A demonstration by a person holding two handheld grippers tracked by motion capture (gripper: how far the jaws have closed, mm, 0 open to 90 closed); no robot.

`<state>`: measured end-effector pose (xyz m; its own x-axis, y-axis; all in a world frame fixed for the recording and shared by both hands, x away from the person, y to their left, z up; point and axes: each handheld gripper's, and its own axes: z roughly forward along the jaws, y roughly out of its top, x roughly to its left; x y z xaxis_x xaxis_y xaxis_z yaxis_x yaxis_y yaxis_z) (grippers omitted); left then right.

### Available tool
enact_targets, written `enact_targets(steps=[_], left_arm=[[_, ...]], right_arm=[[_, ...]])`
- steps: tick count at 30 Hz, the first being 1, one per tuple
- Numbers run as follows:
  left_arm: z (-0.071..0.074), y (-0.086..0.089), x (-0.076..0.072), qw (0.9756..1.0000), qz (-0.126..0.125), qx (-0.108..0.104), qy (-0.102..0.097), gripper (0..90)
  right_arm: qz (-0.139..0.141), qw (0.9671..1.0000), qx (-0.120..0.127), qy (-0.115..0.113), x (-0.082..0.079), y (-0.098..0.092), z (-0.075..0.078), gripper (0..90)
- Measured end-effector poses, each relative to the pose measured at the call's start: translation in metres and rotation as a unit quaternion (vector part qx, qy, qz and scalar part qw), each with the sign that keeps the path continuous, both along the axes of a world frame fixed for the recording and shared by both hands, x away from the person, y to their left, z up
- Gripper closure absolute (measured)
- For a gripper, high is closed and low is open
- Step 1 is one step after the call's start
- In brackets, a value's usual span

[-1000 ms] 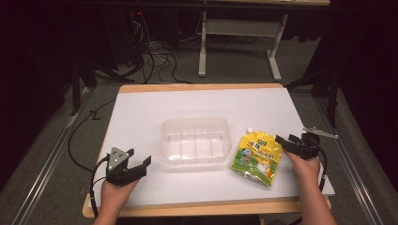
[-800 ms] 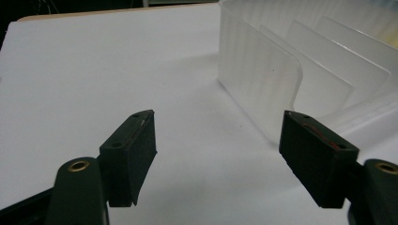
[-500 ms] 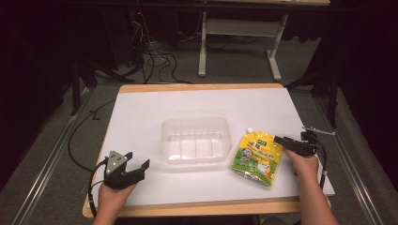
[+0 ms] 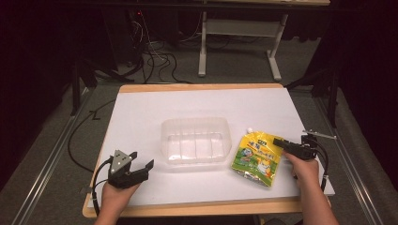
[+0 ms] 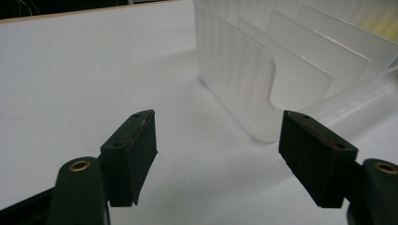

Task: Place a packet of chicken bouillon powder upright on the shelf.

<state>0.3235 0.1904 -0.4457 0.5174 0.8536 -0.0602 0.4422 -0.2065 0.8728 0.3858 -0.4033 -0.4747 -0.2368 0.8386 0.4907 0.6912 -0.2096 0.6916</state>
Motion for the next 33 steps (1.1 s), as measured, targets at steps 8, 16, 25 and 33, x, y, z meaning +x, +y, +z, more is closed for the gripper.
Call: enact_targets(steps=[8,16,25,33], left_arm=[[0.001,-0.001,-0.001,1.0,-0.002,-0.002,-0.001,28.5],[0.002,0.0,-0.002,0.9999,-0.003,-0.012,-0.001,28.8],[0.004,0.0,-0.002,0.9998,-0.006,-0.017,-0.004,28.8],[0.008,-0.004,0.003,0.9992,-0.011,-0.034,-0.016,28.5]], right_arm=[[-0.004,0.999,-0.011,0.044,0.007,0.0,-0.008,63.4],[0.021,0.9983,-0.021,0.05,0.007,0.004,-0.008,71.7],[0.017,0.9989,-0.034,0.029,0.003,0.007,-0.003,90.0],[0.01,0.9986,-0.035,-0.038,-0.014,0.011,0.02,90.0]])
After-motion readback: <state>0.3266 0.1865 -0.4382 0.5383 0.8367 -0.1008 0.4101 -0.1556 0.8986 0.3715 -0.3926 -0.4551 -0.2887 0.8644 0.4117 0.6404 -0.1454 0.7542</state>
